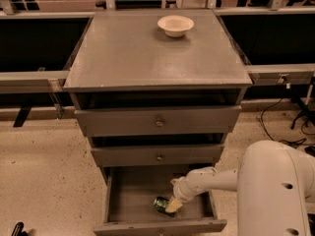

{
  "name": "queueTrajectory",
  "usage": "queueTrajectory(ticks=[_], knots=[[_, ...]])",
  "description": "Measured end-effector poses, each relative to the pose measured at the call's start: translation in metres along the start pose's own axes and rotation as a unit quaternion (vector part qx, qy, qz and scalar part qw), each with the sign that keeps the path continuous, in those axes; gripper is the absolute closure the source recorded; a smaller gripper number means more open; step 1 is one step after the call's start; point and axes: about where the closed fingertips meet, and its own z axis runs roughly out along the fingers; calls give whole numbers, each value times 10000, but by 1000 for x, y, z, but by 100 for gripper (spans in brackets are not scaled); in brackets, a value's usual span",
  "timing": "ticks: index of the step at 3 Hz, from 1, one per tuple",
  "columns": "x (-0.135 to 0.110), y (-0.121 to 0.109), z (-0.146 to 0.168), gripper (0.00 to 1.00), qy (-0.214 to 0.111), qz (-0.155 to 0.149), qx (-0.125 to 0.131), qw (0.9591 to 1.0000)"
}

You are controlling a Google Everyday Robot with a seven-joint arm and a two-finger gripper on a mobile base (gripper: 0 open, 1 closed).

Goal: Pick green can from bottom drawer and place on counter

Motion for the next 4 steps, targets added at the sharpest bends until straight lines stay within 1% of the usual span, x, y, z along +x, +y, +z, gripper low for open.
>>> queueTrajectory(ticks=[1, 3, 4], knots=[[10, -3, 29, 23, -73, 170, -21, 9998], [19, -9, 81, 24, -159, 266, -216, 9993], [29, -13, 101, 25, -126, 297, -315, 9990]])
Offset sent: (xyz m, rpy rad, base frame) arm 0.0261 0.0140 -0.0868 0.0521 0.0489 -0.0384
